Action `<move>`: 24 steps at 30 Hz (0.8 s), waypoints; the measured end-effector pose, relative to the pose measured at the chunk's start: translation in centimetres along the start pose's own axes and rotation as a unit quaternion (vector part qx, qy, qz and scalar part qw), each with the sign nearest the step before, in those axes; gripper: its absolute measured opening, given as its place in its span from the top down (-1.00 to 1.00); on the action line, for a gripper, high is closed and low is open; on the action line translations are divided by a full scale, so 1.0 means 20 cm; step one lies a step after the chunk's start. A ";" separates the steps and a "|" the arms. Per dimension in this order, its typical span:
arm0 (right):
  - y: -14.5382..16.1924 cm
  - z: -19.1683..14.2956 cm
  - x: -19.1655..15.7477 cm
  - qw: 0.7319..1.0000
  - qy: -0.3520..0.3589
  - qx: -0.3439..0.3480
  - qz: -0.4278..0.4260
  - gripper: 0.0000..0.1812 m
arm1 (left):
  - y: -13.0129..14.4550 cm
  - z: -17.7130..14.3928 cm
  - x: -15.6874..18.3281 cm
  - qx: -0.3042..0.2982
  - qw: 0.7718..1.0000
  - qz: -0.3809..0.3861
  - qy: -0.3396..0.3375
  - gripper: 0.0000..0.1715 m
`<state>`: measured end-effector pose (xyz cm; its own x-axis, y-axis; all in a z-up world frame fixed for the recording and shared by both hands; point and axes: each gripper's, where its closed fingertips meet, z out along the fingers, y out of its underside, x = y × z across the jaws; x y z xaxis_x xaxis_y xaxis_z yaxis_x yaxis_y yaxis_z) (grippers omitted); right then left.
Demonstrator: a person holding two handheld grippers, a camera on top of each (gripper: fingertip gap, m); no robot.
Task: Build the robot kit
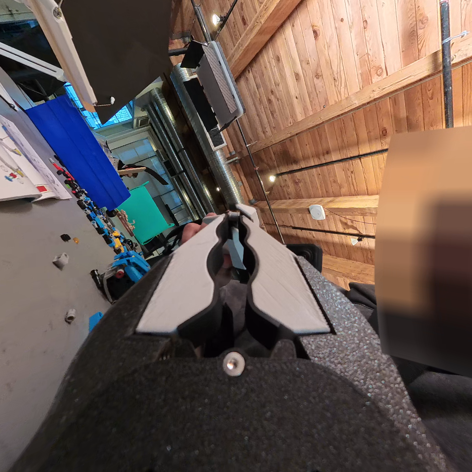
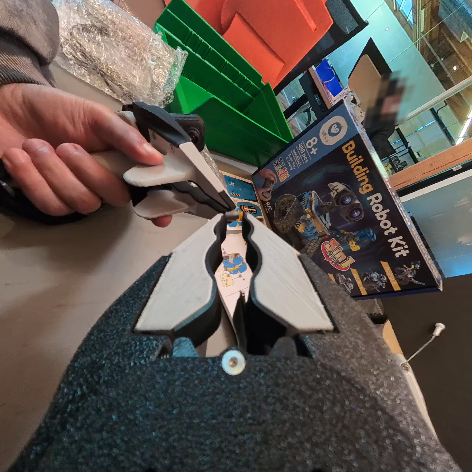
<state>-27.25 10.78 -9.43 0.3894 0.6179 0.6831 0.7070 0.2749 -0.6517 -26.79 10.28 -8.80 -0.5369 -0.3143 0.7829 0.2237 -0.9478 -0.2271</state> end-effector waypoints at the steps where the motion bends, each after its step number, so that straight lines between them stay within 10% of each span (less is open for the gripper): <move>1: 0.01 0.00 0.00 1.000 0.004 -0.006 -0.013 0.88 | 0.00 0.00 -0.01 0.001 1.000 -0.001 -0.005 0.93; 14: 0.03 0.03 0.00 0.996 -0.039 0.013 0.083 0.87 | -0.02 -0.01 -0.03 -0.005 1.000 0.003 -0.022 0.93; 17: 0.04 0.02 0.05 0.992 -0.024 0.013 0.125 0.61 | -0.01 -0.01 -0.02 -0.009 1.000 0.002 -0.018 0.94; 24: 0.02 0.02 -0.01 0.999 -0.014 0.002 0.045 0.87 | -0.01 0.00 -0.02 -0.011 1.000 0.002 -0.013 0.93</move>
<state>-27.29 11.10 -9.89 0.4345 0.6598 0.6130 0.6675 0.2211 -0.7110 -26.68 10.57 -9.11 -0.5153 -0.3171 0.7962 0.2083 -0.9475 -0.2426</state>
